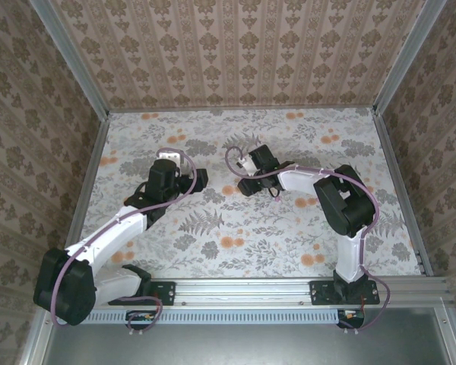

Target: Insert wireless bluetooth earbuds into charging case

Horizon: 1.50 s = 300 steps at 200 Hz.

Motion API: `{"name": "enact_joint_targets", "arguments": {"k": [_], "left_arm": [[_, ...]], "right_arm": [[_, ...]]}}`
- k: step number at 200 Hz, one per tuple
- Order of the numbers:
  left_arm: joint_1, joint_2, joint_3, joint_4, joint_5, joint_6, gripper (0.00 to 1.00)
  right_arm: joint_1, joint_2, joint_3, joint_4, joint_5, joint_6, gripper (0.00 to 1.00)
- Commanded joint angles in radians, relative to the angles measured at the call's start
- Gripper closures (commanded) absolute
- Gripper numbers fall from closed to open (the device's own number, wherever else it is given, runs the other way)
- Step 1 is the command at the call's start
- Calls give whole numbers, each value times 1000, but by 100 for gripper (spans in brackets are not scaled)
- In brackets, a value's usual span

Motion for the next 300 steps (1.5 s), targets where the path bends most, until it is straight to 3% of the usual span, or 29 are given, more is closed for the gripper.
{"name": "enact_joint_targets", "arguments": {"k": [1,63,108,131,187,262,300], "left_arm": [[-7,-17,-5,-2,-11,13,0],[-7,-4,11,-8,-6,13,0],[-7,14,26,-13,8,-1,0],[-5,42,53,-32,39,-11,0],[-4,87,118,-38,267,-38,0],[-7,124,233,-7,648,-120,4],[-32,180,286,-11,705,-144,8]], "right_arm": [[7,20,-24,-4,22,-22,40],[7,19,-74,43,20,-22,45],[7,-10,-116,104,-19,-38,61],[7,-83,-184,200,-77,-53,63],[10,-326,-385,458,-241,-130,64],[24,-547,-436,486,-308,-155,64],[31,-616,-430,480,-317,-154,64]]}}
